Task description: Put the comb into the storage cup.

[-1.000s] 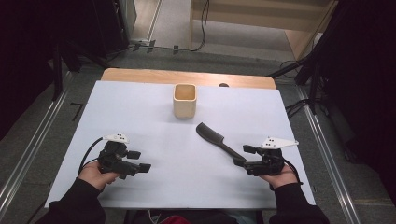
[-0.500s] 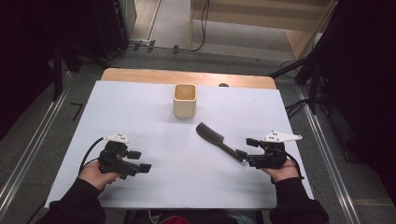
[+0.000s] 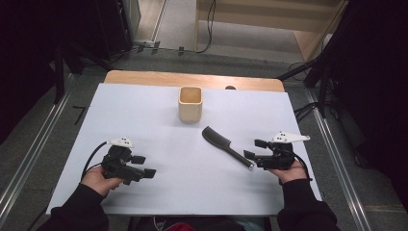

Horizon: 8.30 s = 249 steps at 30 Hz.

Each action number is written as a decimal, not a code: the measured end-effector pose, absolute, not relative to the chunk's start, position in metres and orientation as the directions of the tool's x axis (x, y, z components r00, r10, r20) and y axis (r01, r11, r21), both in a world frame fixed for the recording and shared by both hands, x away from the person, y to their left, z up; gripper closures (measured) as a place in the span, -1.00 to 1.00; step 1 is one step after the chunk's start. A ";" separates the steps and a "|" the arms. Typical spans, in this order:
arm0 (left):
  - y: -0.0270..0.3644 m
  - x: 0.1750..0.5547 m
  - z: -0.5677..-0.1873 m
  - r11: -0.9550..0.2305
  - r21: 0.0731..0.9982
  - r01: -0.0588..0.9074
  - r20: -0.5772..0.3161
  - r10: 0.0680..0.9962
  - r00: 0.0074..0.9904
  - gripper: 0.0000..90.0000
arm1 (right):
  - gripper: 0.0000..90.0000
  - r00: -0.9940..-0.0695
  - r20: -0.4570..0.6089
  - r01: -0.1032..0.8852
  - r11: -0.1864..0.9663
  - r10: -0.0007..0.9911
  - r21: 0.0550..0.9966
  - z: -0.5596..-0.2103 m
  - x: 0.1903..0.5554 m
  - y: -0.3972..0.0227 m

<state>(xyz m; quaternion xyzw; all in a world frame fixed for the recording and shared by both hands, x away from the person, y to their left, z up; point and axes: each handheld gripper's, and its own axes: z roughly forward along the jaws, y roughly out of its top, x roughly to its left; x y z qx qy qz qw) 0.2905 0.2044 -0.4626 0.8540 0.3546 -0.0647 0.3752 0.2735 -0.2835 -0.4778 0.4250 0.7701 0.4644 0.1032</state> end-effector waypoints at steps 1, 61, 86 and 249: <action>0.204 0.290 -0.463 -0.467 0.595 0.654 -0.376 0.557 0.740 -0.51 | -0.44 -0.617 0.242 0.563 0.205 0.749 0.801 -0.478 0.274 -0.283; 0.204 0.293 -0.462 -0.458 0.598 0.658 -0.384 0.557 0.737 -0.51 | -0.28 -0.626 0.148 0.599 0.350 0.765 0.720 -0.523 0.275 -0.266; 0.203 0.293 -0.463 -0.459 0.598 0.657 -0.381 0.558 0.737 -0.51 | 0.23 -0.626 0.030 0.550 0.414 0.779 0.725 -0.524 0.270 -0.256; 0.027 0.363 -0.428 -0.371 0.657 0.657 -0.430 0.531 0.730 -0.46 | 0.56 -0.265 0.177 0.554 -0.001 0.948 0.833 -0.474 0.247 -0.194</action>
